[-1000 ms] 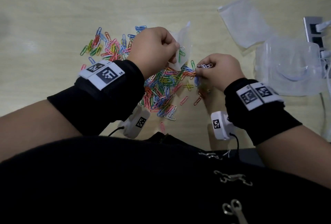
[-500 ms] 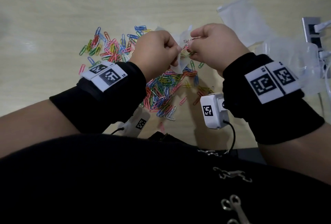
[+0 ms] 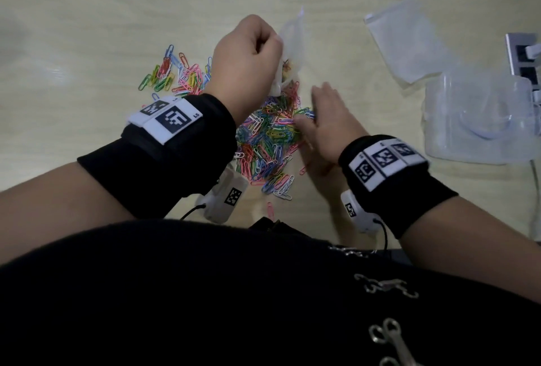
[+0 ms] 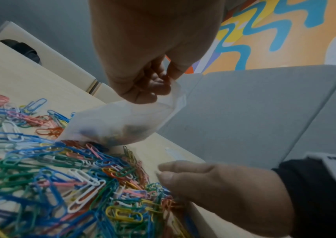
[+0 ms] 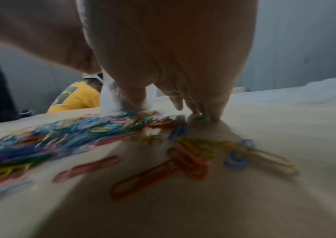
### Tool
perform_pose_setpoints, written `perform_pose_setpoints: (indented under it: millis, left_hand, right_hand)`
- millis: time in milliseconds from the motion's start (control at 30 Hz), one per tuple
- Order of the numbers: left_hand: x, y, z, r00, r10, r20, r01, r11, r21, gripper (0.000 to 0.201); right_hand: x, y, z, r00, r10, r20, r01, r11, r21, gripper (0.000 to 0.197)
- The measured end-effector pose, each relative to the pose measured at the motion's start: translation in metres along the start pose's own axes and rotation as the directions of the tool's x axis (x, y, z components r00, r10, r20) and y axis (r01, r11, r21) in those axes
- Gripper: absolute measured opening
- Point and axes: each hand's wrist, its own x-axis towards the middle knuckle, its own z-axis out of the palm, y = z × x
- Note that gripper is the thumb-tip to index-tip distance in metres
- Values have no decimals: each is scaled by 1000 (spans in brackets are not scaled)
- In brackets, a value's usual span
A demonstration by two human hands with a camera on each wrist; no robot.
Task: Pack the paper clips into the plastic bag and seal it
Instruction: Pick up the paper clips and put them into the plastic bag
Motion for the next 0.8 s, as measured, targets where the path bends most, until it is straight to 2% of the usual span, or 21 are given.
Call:
perform_pose_setpoints:
  millis: [100,167,233,267,433,567,700,800]
  left_hand:
    - [1,1,-3,1000,8,-28,-8,1000,-2,13]
    - [1,0,-4,1000,7,-26,-7,1000,10,15]
    - [1,-2,-4,1000,8,-18,-8,1000,22,16]
    - [2,-3,-4,1000,9,-14,-9,1000,24,16]
    - [2,-9,-1,1000,-7,7,7,1000,-6,15]
    - [1,-13,2,999,-9,47,10,1000,-14,14]
    - [1,-15,3,996,-20,82,20,1000,7,14]
    - [0,-16,3,996,-20,89,17,999,31,17]
  right_hand:
    - [-3,-18,8,977,-205,56,210,971,-118,104]
    - [-6,-22,13,956,-257,140,286,922,-262,111]
    - [-9,-21,16,949,-255,185,308,873,-377,102]
    - [-11,-19,17,947,-279,162,321,862,-392,94]
    - [-14,-2,14,917,-393,-73,372,905,-205,43]
    - [-15,2,2,945,-288,-158,269,954,-134,20]
    - [-12,6,-11,977,-123,-177,114,992,-61,15]
    - [-10,8,-20,978,30,-204,11,980,196,7]
